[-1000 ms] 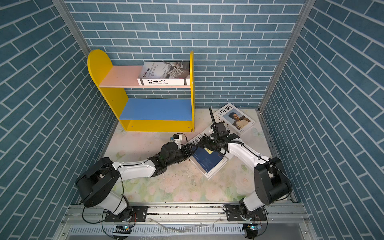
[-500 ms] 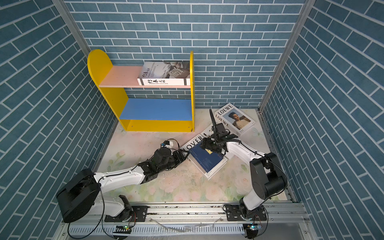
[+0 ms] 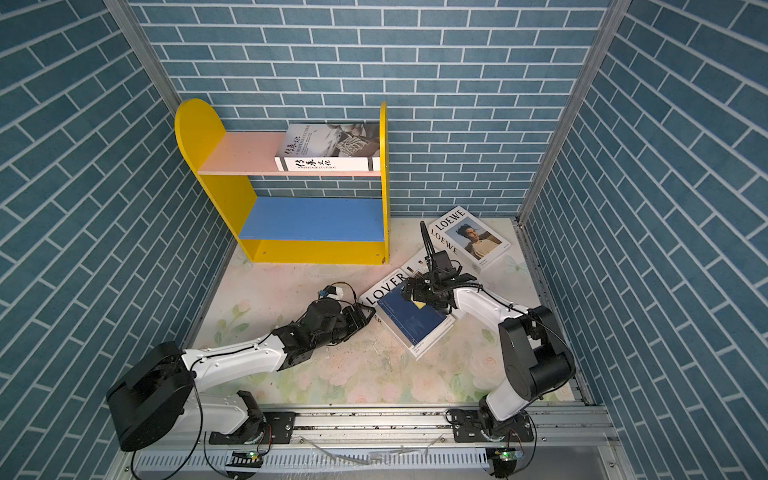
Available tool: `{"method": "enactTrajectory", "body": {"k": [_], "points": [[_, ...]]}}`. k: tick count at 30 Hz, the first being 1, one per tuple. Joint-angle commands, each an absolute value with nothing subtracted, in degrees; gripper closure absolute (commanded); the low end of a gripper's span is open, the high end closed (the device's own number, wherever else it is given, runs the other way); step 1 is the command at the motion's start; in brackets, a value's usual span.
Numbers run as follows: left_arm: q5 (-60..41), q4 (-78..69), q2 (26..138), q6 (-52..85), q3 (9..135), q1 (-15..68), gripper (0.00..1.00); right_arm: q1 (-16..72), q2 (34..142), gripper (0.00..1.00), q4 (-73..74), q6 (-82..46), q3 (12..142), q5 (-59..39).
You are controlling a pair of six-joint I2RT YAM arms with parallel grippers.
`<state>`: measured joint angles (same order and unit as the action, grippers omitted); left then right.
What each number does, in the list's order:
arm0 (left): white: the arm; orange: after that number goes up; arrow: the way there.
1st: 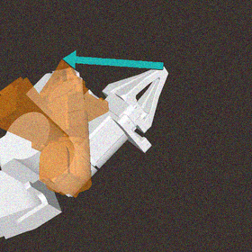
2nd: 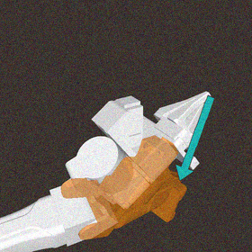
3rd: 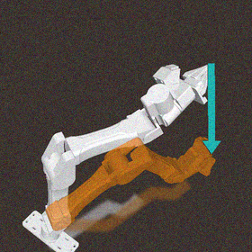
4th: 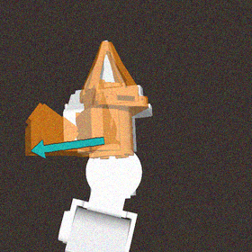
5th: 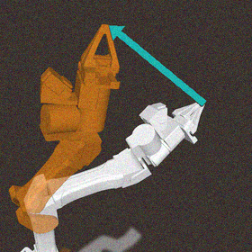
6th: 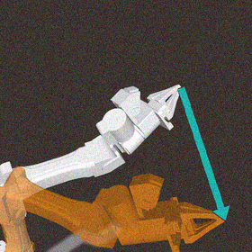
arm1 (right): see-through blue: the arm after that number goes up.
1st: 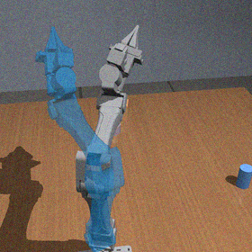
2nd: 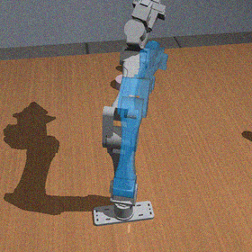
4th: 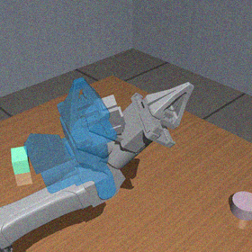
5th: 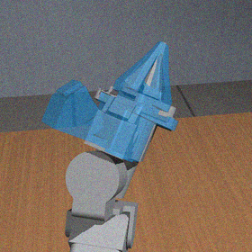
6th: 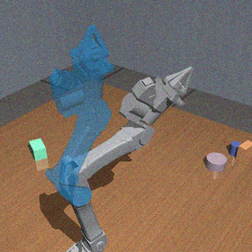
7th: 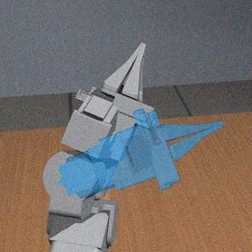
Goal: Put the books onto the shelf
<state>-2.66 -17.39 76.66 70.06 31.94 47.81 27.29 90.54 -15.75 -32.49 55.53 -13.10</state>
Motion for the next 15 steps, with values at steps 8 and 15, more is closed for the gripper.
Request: {"method": "enactTrajectory", "body": {"k": [8,15], "points": [[-4.78,-18.24,82.14,70.39,33.93,47.90,0.23,31.18,89.33,0.03,-15.03,-33.11,53.94,-13.80],[-6.76,-22.54,87.74,72.06,34.93,47.93,0.22,34.64,89.46,0.04,-14.42,-34.87,53.36,-13.97]]}}
